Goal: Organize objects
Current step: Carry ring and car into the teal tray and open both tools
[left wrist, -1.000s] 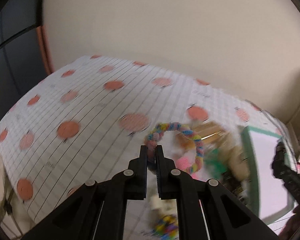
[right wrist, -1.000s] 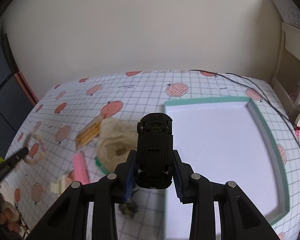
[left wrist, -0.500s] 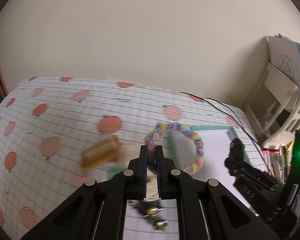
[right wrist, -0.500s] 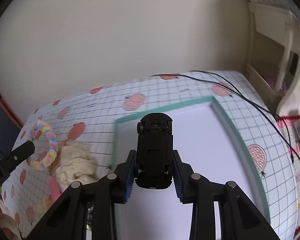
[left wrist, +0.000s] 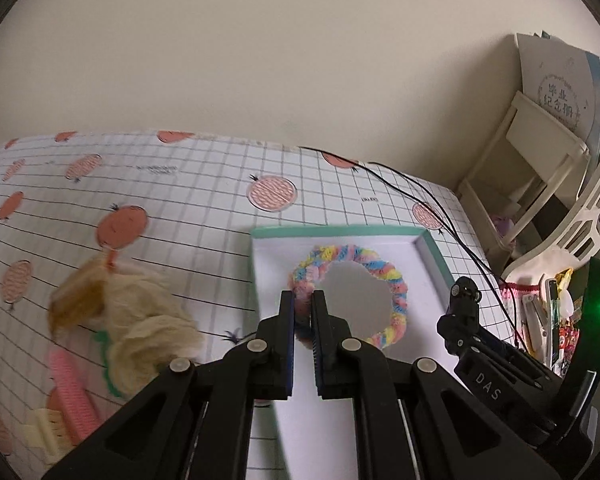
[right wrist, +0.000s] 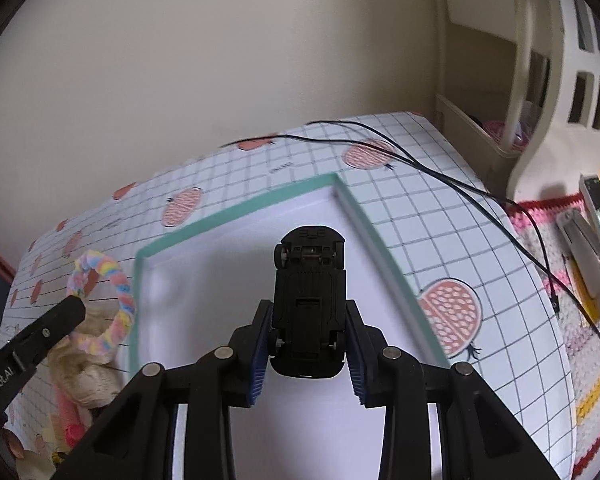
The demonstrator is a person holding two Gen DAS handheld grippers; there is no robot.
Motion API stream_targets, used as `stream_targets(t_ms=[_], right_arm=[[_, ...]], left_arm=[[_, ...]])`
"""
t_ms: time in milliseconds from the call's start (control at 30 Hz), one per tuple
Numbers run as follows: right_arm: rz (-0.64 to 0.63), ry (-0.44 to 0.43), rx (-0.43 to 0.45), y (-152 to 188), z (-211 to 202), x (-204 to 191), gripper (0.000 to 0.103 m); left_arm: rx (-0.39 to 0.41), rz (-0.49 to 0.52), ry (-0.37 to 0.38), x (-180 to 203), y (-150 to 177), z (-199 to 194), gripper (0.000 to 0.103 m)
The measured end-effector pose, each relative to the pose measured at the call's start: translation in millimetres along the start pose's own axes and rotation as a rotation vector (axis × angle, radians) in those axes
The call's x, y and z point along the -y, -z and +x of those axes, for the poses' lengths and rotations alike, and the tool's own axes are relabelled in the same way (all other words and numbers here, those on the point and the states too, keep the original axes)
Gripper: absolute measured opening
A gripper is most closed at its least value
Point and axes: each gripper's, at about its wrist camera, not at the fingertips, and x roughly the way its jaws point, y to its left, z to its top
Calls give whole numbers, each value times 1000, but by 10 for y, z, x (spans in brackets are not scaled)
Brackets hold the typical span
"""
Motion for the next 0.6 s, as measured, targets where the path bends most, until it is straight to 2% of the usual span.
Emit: stream_targets(t_ms=[333, 600], right_arm=[[-3, 19, -25, 34, 248, 125, 36], [6, 18, -55, 19, 438, 118, 36]], left_arm=[[-62, 13, 29, 172, 132, 435, 8], [-116, 36, -1, 168, 272, 696, 8]])
